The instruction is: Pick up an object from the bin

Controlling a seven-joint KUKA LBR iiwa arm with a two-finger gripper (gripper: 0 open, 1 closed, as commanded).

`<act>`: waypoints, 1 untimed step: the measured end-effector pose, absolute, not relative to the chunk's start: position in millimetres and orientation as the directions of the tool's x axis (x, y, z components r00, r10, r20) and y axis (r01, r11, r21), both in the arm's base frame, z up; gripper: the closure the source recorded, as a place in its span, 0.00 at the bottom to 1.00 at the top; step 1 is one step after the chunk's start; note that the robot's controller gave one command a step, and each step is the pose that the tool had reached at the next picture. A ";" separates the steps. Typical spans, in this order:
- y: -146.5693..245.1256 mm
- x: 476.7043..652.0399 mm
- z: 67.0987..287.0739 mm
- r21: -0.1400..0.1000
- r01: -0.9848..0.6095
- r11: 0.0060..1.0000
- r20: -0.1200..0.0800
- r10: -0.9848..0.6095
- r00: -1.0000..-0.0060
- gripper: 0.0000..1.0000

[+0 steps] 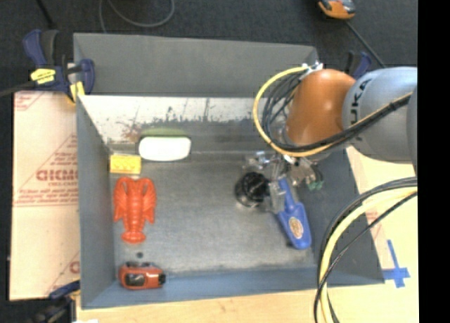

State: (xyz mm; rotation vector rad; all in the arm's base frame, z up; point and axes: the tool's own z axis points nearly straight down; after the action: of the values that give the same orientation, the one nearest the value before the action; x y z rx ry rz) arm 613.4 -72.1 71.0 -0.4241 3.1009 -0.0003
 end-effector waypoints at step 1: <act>-72.1 612.6 77.5 -0.001 -0.268 0.963 -0.009 -0.268 -0.963 1.00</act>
Offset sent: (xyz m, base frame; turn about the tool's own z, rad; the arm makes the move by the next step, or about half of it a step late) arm -0.0001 0.0000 0.0013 0.0000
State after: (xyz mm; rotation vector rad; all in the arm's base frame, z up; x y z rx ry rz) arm 612.6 -72.1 77.5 -0.4242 3.1036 0.0006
